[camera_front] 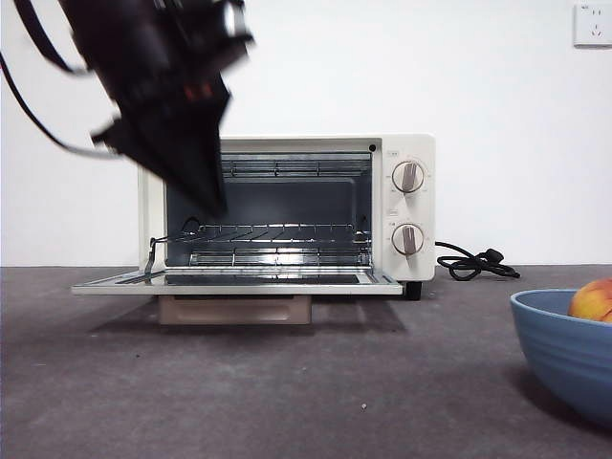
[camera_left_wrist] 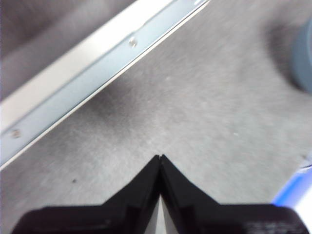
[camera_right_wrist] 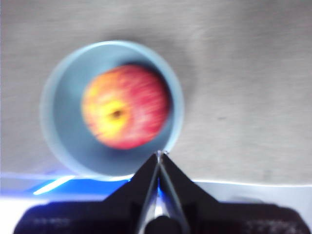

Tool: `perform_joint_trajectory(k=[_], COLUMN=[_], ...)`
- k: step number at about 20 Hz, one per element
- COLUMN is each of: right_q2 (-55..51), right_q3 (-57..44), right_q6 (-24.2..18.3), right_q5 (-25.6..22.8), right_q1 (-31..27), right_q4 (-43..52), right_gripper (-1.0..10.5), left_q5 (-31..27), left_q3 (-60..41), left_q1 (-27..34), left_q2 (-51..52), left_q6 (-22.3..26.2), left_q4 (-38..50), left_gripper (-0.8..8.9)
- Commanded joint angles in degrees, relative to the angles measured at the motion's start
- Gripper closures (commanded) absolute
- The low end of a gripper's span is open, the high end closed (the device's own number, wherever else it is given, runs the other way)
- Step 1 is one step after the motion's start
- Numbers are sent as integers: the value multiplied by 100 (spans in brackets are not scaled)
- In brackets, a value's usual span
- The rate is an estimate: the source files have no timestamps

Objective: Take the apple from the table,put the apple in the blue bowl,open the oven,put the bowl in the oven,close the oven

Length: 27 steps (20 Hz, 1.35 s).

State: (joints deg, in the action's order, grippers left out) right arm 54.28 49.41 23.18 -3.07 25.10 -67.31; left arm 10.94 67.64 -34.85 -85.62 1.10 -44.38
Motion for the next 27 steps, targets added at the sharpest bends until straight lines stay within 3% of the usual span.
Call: perform_joint_trajectory(k=[1, 3, 6, 15, 19, 27], right_q2=[234, 426, 680, 1117, 1497, 2184], right_q3=[13, 13, 13, 2, 2, 2], right_q6=[-24, -61, -197, -835, -1016, -1163], right_q5=[-146, -238, -236, -28, 291, 308], right_q1=[-9, -33, -203, -780, -874, -874], right_q4=[61, 155, 177, 437, 673, 931], right_gripper=[936, 931, 786, 788, 788, 789], left_q5=[-4, -7, -7, -11, -11, -11], left_q3=[-46, -46, -46, -44, -44, -44], left_q1=[-11, -7, 4, 4, 4, 4], left_q2=[492, 931, 1515, 2474, 2544, 2544], left_q6=[151, 155, 166, 166, 168, 168], left_q4=[-127, -212, -365, -826, -968, -1045], left_gripper=[819, 819, 819, 820, 820, 819])
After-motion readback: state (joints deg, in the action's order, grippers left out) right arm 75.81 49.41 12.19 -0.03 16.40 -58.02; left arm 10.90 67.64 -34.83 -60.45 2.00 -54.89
